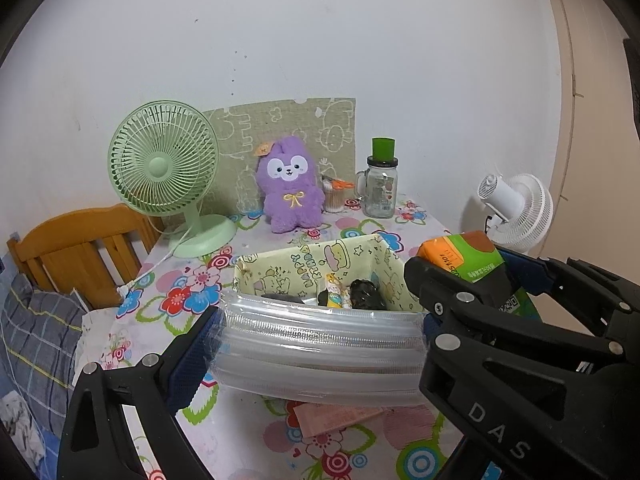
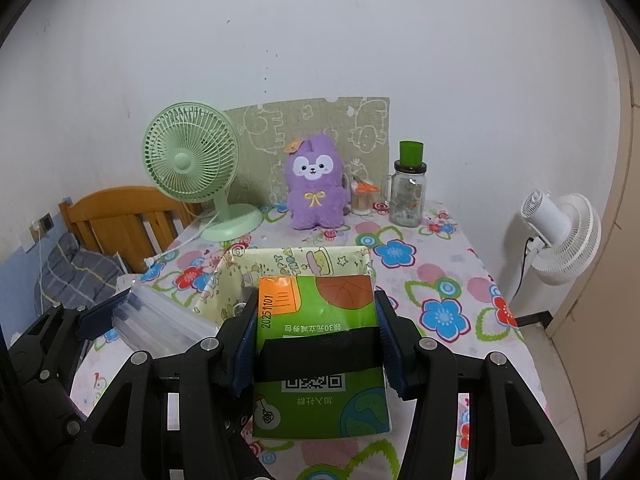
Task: Organize soft objects
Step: 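Lift the tissue pack and plastic bags and carry them over the fabric box, then lower both grippers into the box and open them to release both items, then withdraw both open grippers up and out of the fabric box, then move the left gripper down toward the pink paper packet beside the box, then close the left gripper on the pink paper packet's end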
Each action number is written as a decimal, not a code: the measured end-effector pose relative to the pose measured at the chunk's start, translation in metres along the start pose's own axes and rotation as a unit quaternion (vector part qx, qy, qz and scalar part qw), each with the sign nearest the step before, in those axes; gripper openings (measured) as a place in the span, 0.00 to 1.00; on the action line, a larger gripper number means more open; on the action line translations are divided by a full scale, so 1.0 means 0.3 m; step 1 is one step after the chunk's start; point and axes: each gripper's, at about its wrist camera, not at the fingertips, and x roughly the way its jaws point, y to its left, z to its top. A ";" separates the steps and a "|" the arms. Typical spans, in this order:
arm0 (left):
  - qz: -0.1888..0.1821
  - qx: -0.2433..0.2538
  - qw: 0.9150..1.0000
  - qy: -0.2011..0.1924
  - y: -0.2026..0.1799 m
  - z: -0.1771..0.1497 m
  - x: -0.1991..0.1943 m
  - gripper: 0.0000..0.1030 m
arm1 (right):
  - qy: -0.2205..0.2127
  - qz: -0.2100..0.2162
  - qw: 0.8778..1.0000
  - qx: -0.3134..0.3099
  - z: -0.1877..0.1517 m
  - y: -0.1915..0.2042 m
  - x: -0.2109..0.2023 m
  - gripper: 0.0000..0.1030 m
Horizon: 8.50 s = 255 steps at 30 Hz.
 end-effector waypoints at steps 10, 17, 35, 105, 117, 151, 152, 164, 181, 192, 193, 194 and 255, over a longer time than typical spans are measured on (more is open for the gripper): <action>0.003 -0.005 1.000 -0.004 0.034 0.046 0.044 0.96 | -0.004 0.005 1.000 -0.004 0.051 0.011 0.052 0.54; 0.008 -0.003 1.000 -0.006 0.048 0.074 0.078 0.96 | -0.005 0.010 1.000 -0.004 0.091 0.011 0.098 0.54; 0.015 -0.008 1.000 0.007 0.088 0.114 0.222 0.97 | 0.009 0.017 1.000 -0.002 0.141 -0.003 0.254 0.54; -0.026 -0.006 0.999 0.041 0.037 0.025 0.256 1.00 | 0.054 0.009 0.998 -0.013 0.047 -0.043 0.272 0.82; -0.021 -0.004 0.999 0.027 0.021 -0.005 0.162 1.00 | 0.038 0.007 0.999 -0.011 0.017 -0.033 0.178 0.86; -0.031 -0.003 1.000 0.006 -0.026 -0.125 -0.021 1.00 | 0.020 0.005 1.000 -0.009 -0.108 -0.014 -0.017 0.91; -0.032 -0.003 0.999 0.006 -0.027 -0.129 -0.021 1.00 | 0.021 0.004 1.000 -0.009 -0.116 -0.014 -0.019 0.91; -0.041 -0.001 0.999 0.024 -0.028 -0.189 0.006 1.00 | 0.042 0.005 0.999 -0.009 -0.172 -0.015 0.014 0.91; -0.051 0.016 0.996 0.065 0.010 -0.264 0.119 1.00 | 0.082 0.020 0.996 0.000 -0.253 -0.015 0.131 0.91; -0.057 0.051 0.992 0.102 -0.007 -0.303 0.215 1.00 | 0.114 0.012 0.993 0.003 -0.300 -0.040 0.214 0.91; -0.057 0.057 0.991 0.105 -0.010 -0.307 0.223 1.00 | 0.117 0.012 0.993 0.003 -0.304 -0.042 0.223 0.91; -0.056 0.063 0.991 0.108 -0.013 -0.310 0.233 1.00 | 0.121 0.013 0.993 0.003 -0.309 -0.043 0.233 0.91; -0.097 0.060 0.977 0.182 -0.007 -0.379 0.311 0.44 | 0.161 0.002 0.987 -0.001 -0.359 -0.073 0.314 0.91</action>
